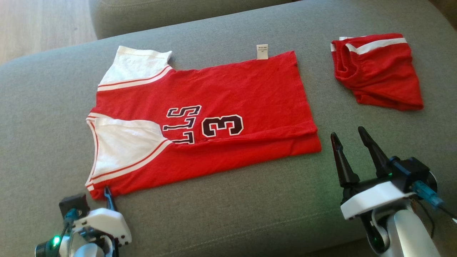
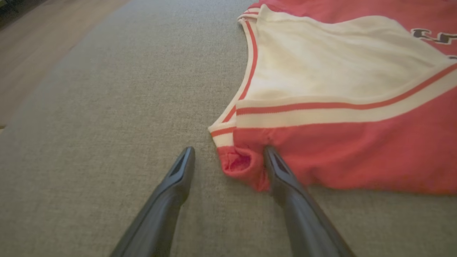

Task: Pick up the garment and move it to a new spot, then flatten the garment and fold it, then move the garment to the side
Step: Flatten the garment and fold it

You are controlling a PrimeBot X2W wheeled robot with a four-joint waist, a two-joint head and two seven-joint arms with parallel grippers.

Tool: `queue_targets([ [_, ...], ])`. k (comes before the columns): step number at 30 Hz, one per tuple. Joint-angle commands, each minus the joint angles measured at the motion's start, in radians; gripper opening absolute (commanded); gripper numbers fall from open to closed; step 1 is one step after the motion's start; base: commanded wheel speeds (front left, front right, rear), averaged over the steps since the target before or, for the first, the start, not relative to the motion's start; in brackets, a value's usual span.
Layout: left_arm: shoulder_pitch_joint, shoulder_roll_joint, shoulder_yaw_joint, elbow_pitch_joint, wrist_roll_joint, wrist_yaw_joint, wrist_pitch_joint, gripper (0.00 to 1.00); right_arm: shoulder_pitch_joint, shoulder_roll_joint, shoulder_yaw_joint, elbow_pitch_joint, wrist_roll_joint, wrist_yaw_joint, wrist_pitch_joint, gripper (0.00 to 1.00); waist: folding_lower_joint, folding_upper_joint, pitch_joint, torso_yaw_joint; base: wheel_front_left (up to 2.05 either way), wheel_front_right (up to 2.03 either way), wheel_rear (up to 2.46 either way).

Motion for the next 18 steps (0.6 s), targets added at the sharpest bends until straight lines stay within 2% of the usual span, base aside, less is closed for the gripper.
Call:
queue_targets([
  [1, -0.052, 0.013, 0.039, 0.001, -0.007, -0.004, -0.001, 1.00, -0.037, 0.000, 0.029, -0.025, 0.008, 0.000, -0.009, 1.00, -0.0001, 0.0000, 0.002, -0.005, 0.00, 0.00, 0.00],
  [7, -0.088, 0.014, 0.028, 0.076, -0.017, -0.026, 0.013, 1.00, -0.045, 0.000, 0.035, -0.012, 0.012, 0.000, -0.009, 1.00, -0.0001, 0.0000, 0.012, -0.013, 0.00, 0.00, 0.00],
  [8, -0.092, 0.014, 0.027, 0.085, -0.019, -0.030, 0.013, 0.73, -0.045, 0.000, 0.034, -0.011, 0.013, 0.000, -0.009, 1.00, -0.0001, 0.0000, 0.013, -0.013, 0.00, 0.00, 0.00],
  [9, -0.096, 0.014, 0.025, 0.092, -0.021, -0.035, 0.013, 0.27, -0.046, 0.000, 0.033, -0.009, 0.013, 0.000, -0.009, 1.00, -0.0001, 0.0000, 0.014, -0.013, 0.00, 0.00, 0.00],
  [10, -0.100, 0.014, 0.023, 0.098, -0.023, -0.039, 0.012, 0.00, -0.046, 0.000, 0.031, -0.008, 0.014, 0.000, -0.009, 1.00, -0.0001, 0.0000, 0.015, -0.012, 0.00, 0.00, 0.00],
  [15, -0.111, 0.016, 0.016, 0.099, -0.021, -0.048, -0.001, 0.00, -0.048, 0.000, 0.031, 0.037, 0.032, 0.000, -0.009, 1.00, -0.0001, 0.0000, 0.016, 0.006, 0.00, 0.00, 0.00],
  [18, -0.102, 0.017, 0.013, 0.073, -0.014, -0.047, -0.010, 0.00, -0.059, 0.000, 0.026, 0.103, 0.095, 0.000, 0.002, 1.00, -0.0001, 0.0000, 0.010, 0.021, 0.00, 0.00, 0.00],
])
